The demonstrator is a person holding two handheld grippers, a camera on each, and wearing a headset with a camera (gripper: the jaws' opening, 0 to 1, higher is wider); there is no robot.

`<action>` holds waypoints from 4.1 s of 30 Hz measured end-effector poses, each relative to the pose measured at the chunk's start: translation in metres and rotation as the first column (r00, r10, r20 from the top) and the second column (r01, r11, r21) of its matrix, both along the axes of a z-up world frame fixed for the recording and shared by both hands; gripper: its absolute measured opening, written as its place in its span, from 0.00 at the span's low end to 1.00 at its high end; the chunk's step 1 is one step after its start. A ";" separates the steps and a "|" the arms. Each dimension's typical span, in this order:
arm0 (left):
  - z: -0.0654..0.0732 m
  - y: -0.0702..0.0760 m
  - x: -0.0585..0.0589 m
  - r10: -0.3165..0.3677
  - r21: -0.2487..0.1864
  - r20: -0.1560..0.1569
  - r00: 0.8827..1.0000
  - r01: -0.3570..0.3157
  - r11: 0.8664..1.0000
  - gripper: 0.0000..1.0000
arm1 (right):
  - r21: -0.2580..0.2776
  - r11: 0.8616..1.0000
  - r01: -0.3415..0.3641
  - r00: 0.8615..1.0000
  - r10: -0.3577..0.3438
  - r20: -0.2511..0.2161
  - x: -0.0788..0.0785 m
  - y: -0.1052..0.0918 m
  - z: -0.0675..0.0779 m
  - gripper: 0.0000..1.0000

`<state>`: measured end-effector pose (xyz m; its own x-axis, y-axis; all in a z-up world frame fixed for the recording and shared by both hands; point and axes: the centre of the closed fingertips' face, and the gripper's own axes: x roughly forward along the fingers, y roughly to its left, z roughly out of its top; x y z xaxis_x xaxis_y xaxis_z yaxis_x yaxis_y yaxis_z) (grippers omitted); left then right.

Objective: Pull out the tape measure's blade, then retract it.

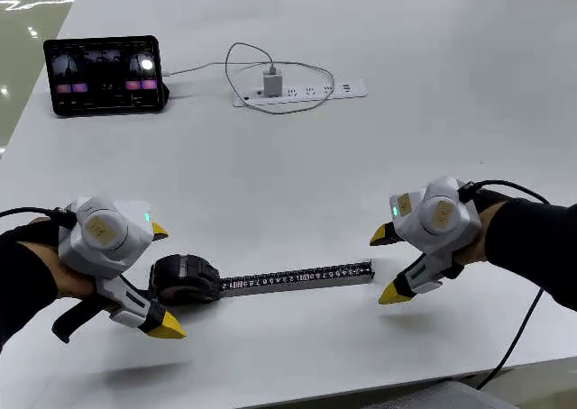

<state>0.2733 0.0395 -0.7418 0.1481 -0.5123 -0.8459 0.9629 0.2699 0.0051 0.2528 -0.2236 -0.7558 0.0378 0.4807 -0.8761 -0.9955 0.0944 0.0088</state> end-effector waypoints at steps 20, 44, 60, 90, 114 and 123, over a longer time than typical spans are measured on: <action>0.012 0.017 0.012 0.339 -0.229 0.045 0.940 -0.320 0.919 0.99 | 0.175 0.905 0.388 0.920 -0.391 -0.019 0.011 -0.034 0.013 0.88; 0.011 0.042 -0.006 0.523 -0.322 0.110 0.845 -0.468 0.823 0.99 | 0.273 0.818 0.507 0.844 -0.536 0.038 -0.018 -0.082 0.033 0.99; 0.006 0.054 -0.031 0.561 -0.333 0.075 0.825 -0.509 0.794 0.99 | 0.304 0.779 0.548 0.807 -0.589 0.055 -0.034 -0.093 0.031 0.99; 0.011 0.054 -0.038 0.584 -0.319 0.065 0.809 -0.537 0.781 0.99 | 0.268 0.805 0.529 0.821 -0.565 0.079 -0.047 -0.103 0.018 0.99; 0.034 0.003 -0.016 0.627 -0.409 0.020 0.779 -0.565 0.716 0.99 | 0.222 0.858 0.462 0.868 -0.490 0.086 -0.024 -0.092 0.025 0.99; 0.030 -0.007 -0.011 0.653 -0.402 -0.009 0.757 -0.601 0.691 0.99 | 0.191 0.894 0.406 0.900 -0.427 0.086 -0.017 -0.077 0.033 0.99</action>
<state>0.2620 0.0324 -0.7118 0.6369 -0.5194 -0.5697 0.5653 0.8171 -0.1130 0.2354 -0.3010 -0.7225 0.3681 0.5338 -0.7613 -0.8592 0.5083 -0.0591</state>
